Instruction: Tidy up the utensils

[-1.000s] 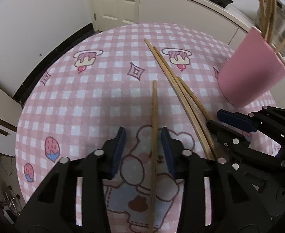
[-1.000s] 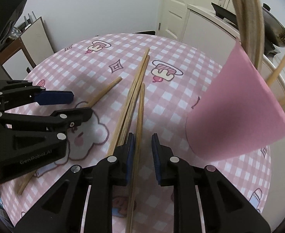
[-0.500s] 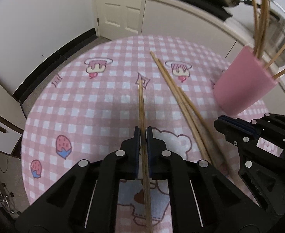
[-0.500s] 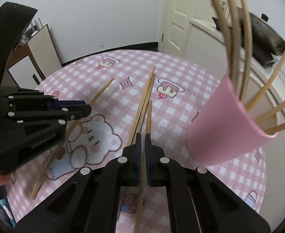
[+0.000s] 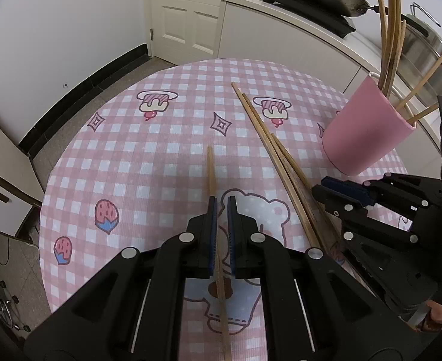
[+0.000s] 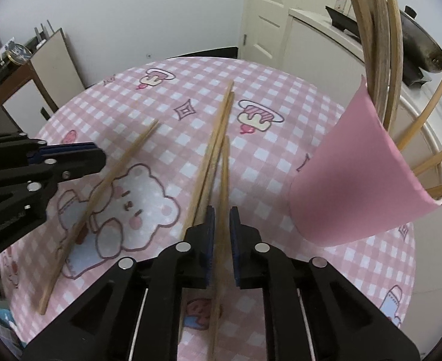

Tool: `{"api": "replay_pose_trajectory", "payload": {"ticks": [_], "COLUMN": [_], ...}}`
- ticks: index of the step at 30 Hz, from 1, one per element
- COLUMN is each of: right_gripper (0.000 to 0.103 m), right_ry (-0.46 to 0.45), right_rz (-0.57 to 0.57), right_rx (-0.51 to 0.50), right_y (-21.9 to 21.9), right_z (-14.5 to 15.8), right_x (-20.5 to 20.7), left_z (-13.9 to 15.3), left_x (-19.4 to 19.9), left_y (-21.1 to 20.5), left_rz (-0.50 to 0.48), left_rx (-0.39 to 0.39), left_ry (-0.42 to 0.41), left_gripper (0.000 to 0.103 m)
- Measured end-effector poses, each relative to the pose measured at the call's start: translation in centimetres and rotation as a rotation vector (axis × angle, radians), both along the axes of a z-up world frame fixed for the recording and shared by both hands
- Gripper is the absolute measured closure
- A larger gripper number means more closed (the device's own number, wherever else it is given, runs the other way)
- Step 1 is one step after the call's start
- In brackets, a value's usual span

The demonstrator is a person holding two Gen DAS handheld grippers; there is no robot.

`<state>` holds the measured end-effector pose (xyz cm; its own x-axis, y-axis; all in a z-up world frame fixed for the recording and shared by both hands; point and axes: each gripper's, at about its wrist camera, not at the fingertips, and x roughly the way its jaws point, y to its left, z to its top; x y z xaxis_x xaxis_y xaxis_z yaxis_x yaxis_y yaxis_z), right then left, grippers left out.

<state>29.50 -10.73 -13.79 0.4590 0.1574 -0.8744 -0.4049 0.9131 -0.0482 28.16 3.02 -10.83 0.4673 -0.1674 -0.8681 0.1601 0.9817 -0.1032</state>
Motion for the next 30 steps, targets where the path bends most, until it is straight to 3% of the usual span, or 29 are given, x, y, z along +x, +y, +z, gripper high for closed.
{"api": "replay_pose_trajectory", "payload": {"ticks": [21, 25, 30], "right_gripper": [0.088, 0.088, 0.088], "right_ry": [0.019, 0.019, 0.017], "right_rz": [-0.001, 0.001, 0.003], "right_rx": [0.010, 0.014, 0.016], "right_y": [-0.1, -0.2, -0.2], "right_z": [-1.2, -1.1, -1.2], "right_x": [1.2, 1.2, 1.2], "left_z": [-2.6, -2.8, -3.4], "left_x": [2.0, 2.2, 2.5], "left_y": [-0.1, -0.2, -0.5], "left_rz": [0.020, 0.036, 0.034], "left_rx": [0.028, 0.028, 0.052], "left_ry": [0.091, 0.095, 0.089], "left_gripper": [0.095, 0.073, 0.072]}}
